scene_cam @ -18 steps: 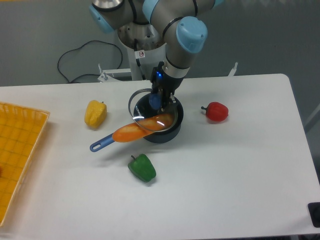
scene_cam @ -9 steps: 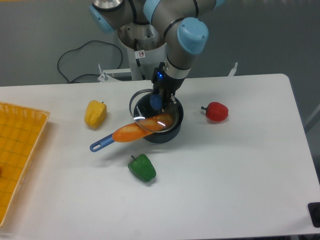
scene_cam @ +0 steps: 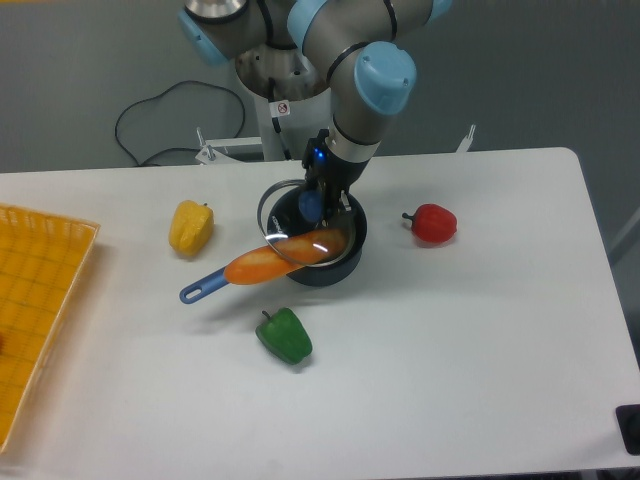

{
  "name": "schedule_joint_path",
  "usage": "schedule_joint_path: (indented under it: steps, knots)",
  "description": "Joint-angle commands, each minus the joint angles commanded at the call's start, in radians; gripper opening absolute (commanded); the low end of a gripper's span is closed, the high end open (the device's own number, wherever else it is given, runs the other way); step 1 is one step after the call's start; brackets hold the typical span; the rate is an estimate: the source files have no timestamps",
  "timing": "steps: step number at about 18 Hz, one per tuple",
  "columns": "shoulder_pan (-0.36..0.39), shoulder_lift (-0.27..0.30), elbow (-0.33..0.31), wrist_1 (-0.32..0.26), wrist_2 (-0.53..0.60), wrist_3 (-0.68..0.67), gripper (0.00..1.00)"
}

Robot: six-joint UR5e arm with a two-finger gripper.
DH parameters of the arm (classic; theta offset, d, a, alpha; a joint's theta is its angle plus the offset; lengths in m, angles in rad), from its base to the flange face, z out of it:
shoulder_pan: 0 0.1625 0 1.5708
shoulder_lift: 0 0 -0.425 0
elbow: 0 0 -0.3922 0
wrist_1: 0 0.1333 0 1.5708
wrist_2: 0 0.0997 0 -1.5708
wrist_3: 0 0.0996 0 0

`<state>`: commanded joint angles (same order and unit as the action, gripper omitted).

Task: Close the pot lid
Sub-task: 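Hold the glass lid on the pot and adjust its seating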

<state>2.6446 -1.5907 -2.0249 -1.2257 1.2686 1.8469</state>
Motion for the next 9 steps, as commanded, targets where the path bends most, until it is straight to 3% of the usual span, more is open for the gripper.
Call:
schedule_joint_path:
  steps: [9]
  knots:
    - [0.011, -0.008, 0.006, -0.002, 0.003, 0.037, 0.35]
